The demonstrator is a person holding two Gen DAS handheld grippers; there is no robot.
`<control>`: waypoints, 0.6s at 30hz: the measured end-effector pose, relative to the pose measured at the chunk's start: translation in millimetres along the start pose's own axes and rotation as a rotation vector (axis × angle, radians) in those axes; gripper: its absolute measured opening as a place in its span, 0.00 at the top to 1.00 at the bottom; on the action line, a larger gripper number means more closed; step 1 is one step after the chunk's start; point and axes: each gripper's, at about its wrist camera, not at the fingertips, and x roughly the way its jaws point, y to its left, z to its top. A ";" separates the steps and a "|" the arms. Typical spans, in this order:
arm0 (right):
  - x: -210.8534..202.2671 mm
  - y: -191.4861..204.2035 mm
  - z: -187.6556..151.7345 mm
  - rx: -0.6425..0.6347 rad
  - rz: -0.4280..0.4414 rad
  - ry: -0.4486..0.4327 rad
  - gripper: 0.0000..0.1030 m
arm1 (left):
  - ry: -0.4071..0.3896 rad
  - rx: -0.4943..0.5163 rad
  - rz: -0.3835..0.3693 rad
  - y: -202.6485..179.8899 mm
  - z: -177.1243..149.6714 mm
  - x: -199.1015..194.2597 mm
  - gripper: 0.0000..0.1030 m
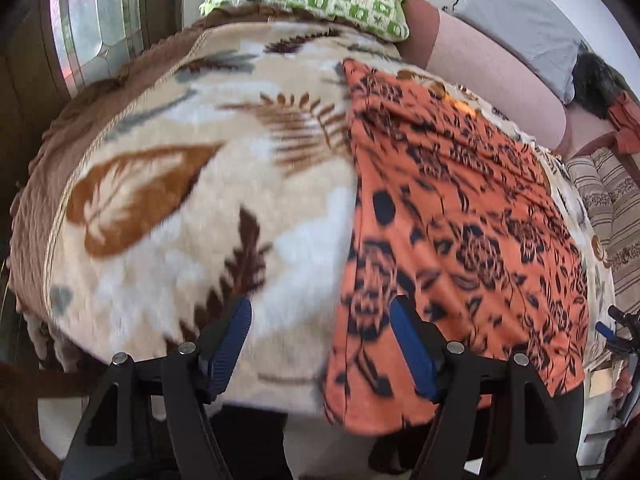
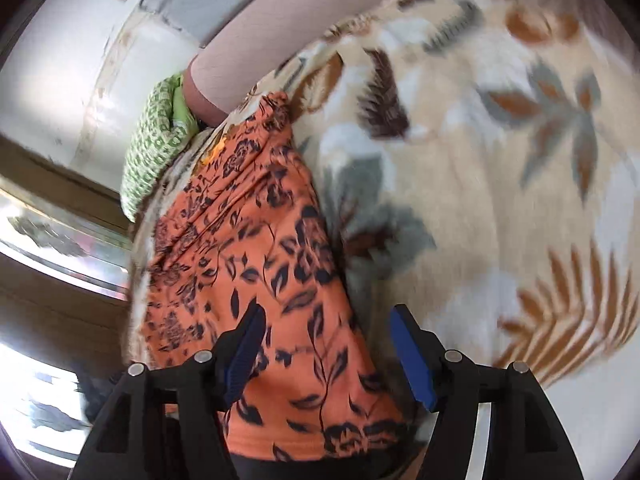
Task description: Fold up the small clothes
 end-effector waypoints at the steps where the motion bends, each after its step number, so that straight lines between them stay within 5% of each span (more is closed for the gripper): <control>1: 1.6 -6.3 -6.7 0.013 0.026 0.004 0.34 | 0.004 -0.005 -0.011 -0.9 -3.9 -1.1 0.30; 5: 15.4 -14.0 -22.6 0.000 0.013 0.027 0.34 | 0.014 -0.011 -0.033 -4.8 -11.0 -2.8 0.34; 8: 30.2 -19.8 -31.8 -0.005 0.010 0.042 0.36 | 0.043 -0.028 -0.047 -1.4 -11.6 2.2 0.58; 9: 31.0 -18.9 -34.8 -0.020 0.008 0.027 0.36 | 0.055 -0.035 -0.046 -0.7 -11.6 4.9 0.59; 11: 33.0 -12.4 -39.6 -0.064 -0.005 0.043 0.42 | 0.060 -0.036 -0.041 0.2 -12.7 9.3 0.59; 13: 37.2 -7.7 -44.8 -0.098 -0.005 0.097 0.68 | 0.070 -0.032 -0.037 0.4 -14.6 13.5 0.59; 15: 40.0 -1.7 -51.6 -0.150 -0.038 0.121 0.72 | 0.077 -0.028 -0.048 -1.6 -15.1 17.9 0.57; 18: 41.7 -3.3 -53.7 -0.146 -0.040 0.127 0.72 | 0.078 -0.006 -0.053 -7.3 -15.7 21.7 0.38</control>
